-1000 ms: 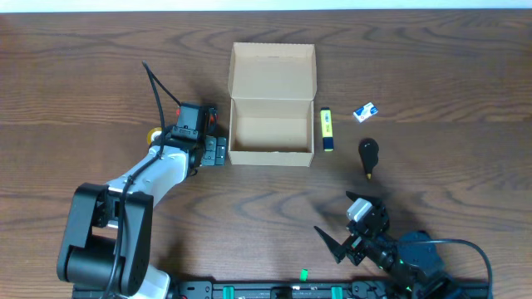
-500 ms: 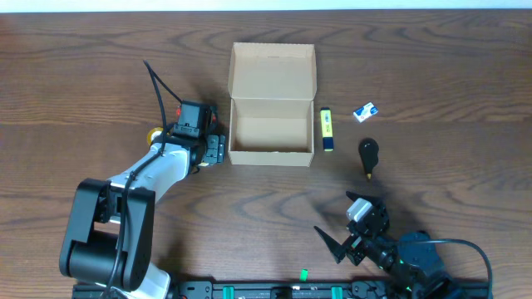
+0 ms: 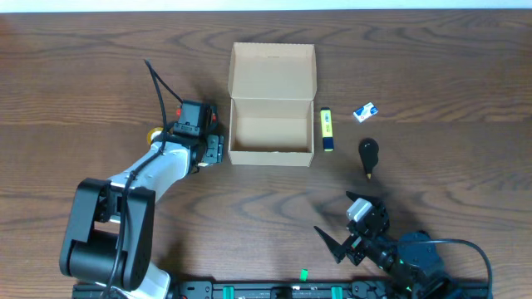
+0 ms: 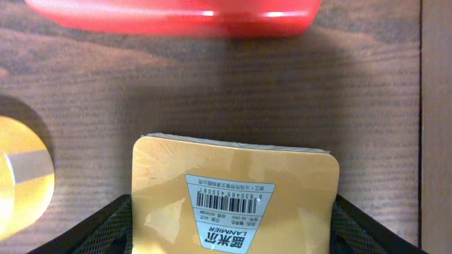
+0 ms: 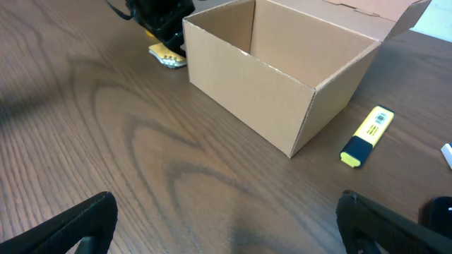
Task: Pack container
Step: 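Lower the left gripper and grasp the yellow tin, then carry the yellow tin with the left gripper into the box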
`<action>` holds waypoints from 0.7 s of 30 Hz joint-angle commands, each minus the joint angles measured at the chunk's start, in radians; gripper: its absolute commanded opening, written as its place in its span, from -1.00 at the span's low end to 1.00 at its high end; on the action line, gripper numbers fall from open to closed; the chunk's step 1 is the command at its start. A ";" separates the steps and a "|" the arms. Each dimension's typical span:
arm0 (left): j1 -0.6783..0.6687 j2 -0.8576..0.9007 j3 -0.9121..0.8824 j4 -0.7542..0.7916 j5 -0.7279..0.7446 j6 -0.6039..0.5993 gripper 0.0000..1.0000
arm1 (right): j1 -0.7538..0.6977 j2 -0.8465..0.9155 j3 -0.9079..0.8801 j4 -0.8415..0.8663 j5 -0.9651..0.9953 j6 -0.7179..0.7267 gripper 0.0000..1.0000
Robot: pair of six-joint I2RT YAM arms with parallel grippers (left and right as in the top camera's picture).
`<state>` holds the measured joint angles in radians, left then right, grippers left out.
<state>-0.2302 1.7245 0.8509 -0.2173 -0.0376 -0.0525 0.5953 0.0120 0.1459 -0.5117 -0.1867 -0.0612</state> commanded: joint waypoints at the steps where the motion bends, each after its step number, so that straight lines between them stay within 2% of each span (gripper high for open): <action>1: 0.002 0.000 0.008 -0.049 -0.059 0.004 0.03 | 0.008 -0.007 -0.004 -0.001 -0.004 0.012 0.98; 6: 0.002 -0.050 0.061 -0.109 -0.131 0.005 -0.02 | 0.008 -0.007 -0.004 -0.001 -0.004 0.012 0.99; 12: 0.002 -0.115 0.106 -0.154 -0.130 0.004 -0.10 | 0.008 -0.007 -0.004 -0.001 -0.004 0.012 0.98; 21: -0.033 -0.278 0.236 -0.249 -0.094 0.004 -0.10 | 0.008 -0.007 -0.004 -0.001 -0.004 0.012 0.99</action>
<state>-0.2379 1.5002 1.0237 -0.4545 -0.1413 -0.0517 0.5953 0.0120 0.1459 -0.5117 -0.1867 -0.0612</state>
